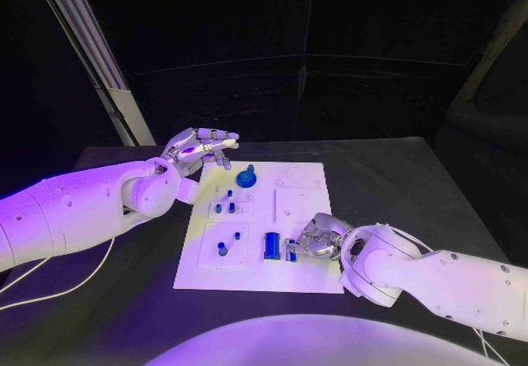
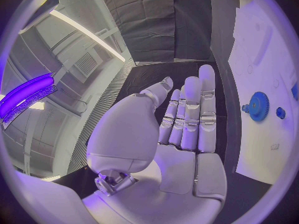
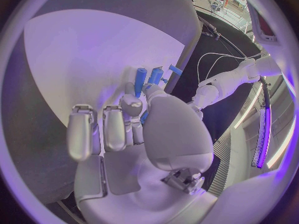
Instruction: Assemble the parts on the task board
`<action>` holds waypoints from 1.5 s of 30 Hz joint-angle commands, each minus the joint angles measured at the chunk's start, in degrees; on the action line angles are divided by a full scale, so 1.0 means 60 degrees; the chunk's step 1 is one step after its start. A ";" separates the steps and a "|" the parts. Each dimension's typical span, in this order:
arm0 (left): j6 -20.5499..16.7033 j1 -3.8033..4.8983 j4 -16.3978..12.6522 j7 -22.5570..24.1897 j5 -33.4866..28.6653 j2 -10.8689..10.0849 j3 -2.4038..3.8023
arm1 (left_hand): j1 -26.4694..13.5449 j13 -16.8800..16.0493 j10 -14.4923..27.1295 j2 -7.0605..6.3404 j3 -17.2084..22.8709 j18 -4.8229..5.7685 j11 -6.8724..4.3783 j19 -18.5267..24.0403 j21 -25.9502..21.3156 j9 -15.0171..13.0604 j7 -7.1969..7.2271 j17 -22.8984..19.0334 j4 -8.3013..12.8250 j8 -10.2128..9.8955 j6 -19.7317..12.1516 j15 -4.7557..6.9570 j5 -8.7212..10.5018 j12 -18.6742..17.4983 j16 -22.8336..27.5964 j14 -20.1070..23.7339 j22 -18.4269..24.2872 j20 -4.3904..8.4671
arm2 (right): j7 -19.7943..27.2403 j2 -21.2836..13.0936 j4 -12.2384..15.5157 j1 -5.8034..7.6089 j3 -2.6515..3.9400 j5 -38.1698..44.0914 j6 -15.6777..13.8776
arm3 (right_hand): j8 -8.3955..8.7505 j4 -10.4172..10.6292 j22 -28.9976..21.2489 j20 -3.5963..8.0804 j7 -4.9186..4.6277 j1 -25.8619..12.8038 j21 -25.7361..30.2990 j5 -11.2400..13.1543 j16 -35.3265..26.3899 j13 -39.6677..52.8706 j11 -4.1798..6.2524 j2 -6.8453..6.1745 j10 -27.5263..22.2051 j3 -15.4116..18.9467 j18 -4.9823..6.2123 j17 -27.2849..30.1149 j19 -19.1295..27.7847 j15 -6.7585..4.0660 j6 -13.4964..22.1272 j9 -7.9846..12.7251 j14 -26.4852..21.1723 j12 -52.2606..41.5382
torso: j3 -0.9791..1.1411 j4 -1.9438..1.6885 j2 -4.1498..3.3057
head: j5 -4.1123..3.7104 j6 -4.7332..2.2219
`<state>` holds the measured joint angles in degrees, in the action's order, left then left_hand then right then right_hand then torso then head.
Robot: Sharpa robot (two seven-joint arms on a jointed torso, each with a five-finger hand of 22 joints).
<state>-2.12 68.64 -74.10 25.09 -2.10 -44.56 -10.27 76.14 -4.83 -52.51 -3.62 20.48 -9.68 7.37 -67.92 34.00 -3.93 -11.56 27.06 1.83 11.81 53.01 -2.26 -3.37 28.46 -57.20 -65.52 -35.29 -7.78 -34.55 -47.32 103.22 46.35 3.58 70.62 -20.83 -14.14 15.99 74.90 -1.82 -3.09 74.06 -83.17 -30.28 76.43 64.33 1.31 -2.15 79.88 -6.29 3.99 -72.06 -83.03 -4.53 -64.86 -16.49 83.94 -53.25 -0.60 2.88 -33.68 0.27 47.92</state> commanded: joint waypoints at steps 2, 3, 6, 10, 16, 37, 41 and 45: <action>0.0143 0.0014 -0.0007 -0.0009 -0.0032 0.0014 0.0007 | 0.0014 0.0011 0.0071 0.0085 0.0018 -0.0127 -0.0013 -0.0023 -0.0066 0.0008 -0.0006 -0.0013 0.0054 0.0047 -0.0044 0.0004 -0.0006 0.0030 -0.0054 0.0088 0.0011 0.0012 | 0.0022 0.0044 -0.0003 0.0007 -0.0001 -0.0002 0.0118 | -0.0033 0.0074 0.0507 0.0048 0.0007 -0.0163 -0.0052 0.0083 0.0048 0.0024 0.0001 -0.0004 0.0077 0.0001 -0.0186 -0.0015 -0.0006 -0.0066 -0.0048 -0.0023 0.0480 -0.0057 | -0.0003 0.0001 0.0011 | 0.0005 -0.0009; 0.0144 0.0014 -0.0007 -0.0011 -0.0032 0.0014 0.0007 | 0.0014 0.0011 0.0071 0.0085 0.0018 -0.0127 -0.0013 -0.0023 -0.0066 0.0008 -0.0006 -0.0013 0.0054 0.0047 -0.0044 0.0004 -0.0006 0.0030 -0.0054 0.0088 0.0011 0.0012 | 0.0022 0.0048 -0.0006 0.0007 -0.0001 -0.0002 0.0127 | -0.0040 0.0086 0.0507 0.0049 0.0005 -0.0236 -0.0052 0.0092 0.0052 0.0034 0.0000 -0.0007 0.0086 0.0030 -0.0187 -0.0020 -0.0006 -0.0065 -0.0050 -0.0036 0.0481 -0.0068 | -0.0003 0.0001 0.0011 | 0.0005 -0.0009; 0.0148 0.0014 -0.0007 -0.0016 -0.0032 0.0013 0.0007 | -0.0001 0.0015 0.0078 0.0085 0.0011 -0.0126 -0.0010 -0.0022 -0.0069 0.0009 -0.0009 -0.0020 0.0047 0.0050 -0.0050 0.0001 -0.0005 0.0034 -0.0057 0.0092 0.0014 0.0010 | 0.0021 0.0059 -0.0015 0.0007 -0.0001 -0.0002 0.0147 | -0.0070 0.0102 0.0517 0.0043 -0.0004 -0.0715 -0.0056 0.0444 0.0054 0.0074 -0.0016 0.0008 0.0123 0.0282 -0.0190 -0.0028 -0.0010 -0.0049 -0.0081 -0.0091 0.0481 -0.0109 | -0.0002 0.0000 0.0008 | 0.0011 -0.0005; 0.0158 0.0014 -0.0012 -0.0028 -0.0032 0.0010 0.0007 | -0.0001 0.0015 0.0078 0.0085 0.0011 -0.0126 -0.0010 -0.0022 -0.0069 0.0009 -0.0009 -0.0020 0.0047 0.0050 -0.0050 0.0001 -0.0005 0.0034 -0.0057 0.0092 0.0014 0.0010 | 0.0019 0.0061 -0.0032 0.0007 -0.0001 -0.0002 0.0155 | -0.0085 0.0092 0.0518 0.0034 0.0008 -0.1482 -0.0053 0.1857 0.0050 0.0127 -0.0014 0.0168 0.0146 0.0818 -0.0189 -0.0032 -0.0006 -0.0049 -0.0086 -0.0170 0.0478 -0.0139 | -0.0004 0.0005 0.0004 | 0.0017 -0.0014; 0.0164 0.0014 -0.0011 -0.0039 -0.0032 0.0007 0.0007 | -0.0001 0.0015 0.0078 0.0085 0.0011 -0.0126 -0.0010 -0.0022 -0.0069 0.0009 -0.0009 -0.0020 0.0047 0.0050 -0.0050 0.0001 -0.0005 0.0034 -0.0057 0.0092 0.0014 0.0010 | 0.0024 0.0056 -0.0042 0.0007 -0.0001 0.0051 0.0137 | -0.0099 0.0097 0.0512 0.0039 0.0016 -0.1793 -0.0043 0.3103 0.0036 0.0168 -0.0010 0.0362 0.0135 0.1404 -0.0185 -0.0032 0.0003 -0.0058 -0.0054 -0.0285 0.0476 -0.0127 | -0.0002 0.0010 0.0002 | 0.0020 -0.0027; 0.0170 0.0014 -0.0012 -0.0057 -0.0032 -0.0018 0.0007 | -0.0023 0.0021 0.0090 0.0090 0.0003 -0.0125 -0.0006 -0.0020 -0.0074 0.0009 -0.0012 -0.0031 0.0038 0.0055 -0.0060 -0.0003 -0.0006 0.0043 -0.0063 0.0097 0.0018 0.0006 | 0.0298 -0.0299 0.0123 0.0006 -0.0004 0.0332 -0.0243 | -0.0099 -0.0024 0.0500 0.0040 0.0012 -0.1175 -0.0025 0.2806 0.0009 0.0207 -0.0011 0.0607 0.0108 0.1839 -0.0179 -0.0018 0.0019 -0.0055 0.0013 -0.0434 0.0474 -0.0087 | 0.0005 0.0027 0.0004 | 0.0010 -0.0038; 0.0176 0.0014 -0.0008 -0.0059 -0.0032 -0.0013 0.0007 | -0.0031 0.0023 0.0093 0.0096 0.0003 -0.0124 -0.0005 -0.0020 -0.0076 0.0010 -0.0013 -0.0035 0.0032 0.0057 -0.0064 -0.0005 -0.0006 0.0047 -0.0065 0.0099 0.0020 0.0005 | 0.0370 -0.0321 0.0099 0.0006 -0.0003 0.0346 -0.0418 | -0.0089 0.0029 0.0476 0.0036 0.0001 -0.1208 -0.0010 0.2830 -0.0012 0.0189 -0.0020 0.0645 0.0094 0.1900 -0.0173 0.0006 0.0035 -0.0050 0.0032 -0.0442 0.0469 -0.0050 | 0.0014 0.0007 0.0002 | -0.0012 -0.0044; 0.0185 0.0013 0.0002 -0.0060 -0.0032 0.0002 0.0007 | -0.0031 0.0023 0.0093 0.0096 0.0003 -0.0124 -0.0005 -0.0020 -0.0076 0.0010 -0.0013 -0.0035 0.0032 0.0057 -0.0064 -0.0005 -0.0006 0.0047 -0.0065 0.0099 0.0020 0.0005 | 0.0366 -0.0269 -0.0025 0.0008 0.0001 0.0351 -0.0446 | -0.0091 0.0126 0.0497 0.0026 0.0000 -0.1565 -0.0018 0.3036 0.0000 0.0216 -0.0026 0.0915 0.0105 0.2155 -0.0177 -0.0017 0.0024 -0.0043 0.0029 -0.0484 0.0475 -0.0066 | 0.0007 -0.0011 0.0002 | -0.0036 -0.0056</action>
<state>-1.74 68.64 -74.09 24.58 -2.10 -44.59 -10.27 76.15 -4.75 -52.51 -3.63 20.48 -9.67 7.37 -67.92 33.78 -3.95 -11.56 26.92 1.82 11.81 53.02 -2.46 -3.37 28.46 -57.20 -65.32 -35.23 -7.78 -33.31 -49.06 103.18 46.32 3.55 72.15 -22.00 -14.80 16.86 74.93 -1.83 -2.90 65.16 -83.17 -12.30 76.43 65.55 1.23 3.20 80.36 6.34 3.99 -72.08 -83.03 -4.52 -65.03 -19.33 83.94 -53.86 -0.54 2.96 -33.66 0.13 47.62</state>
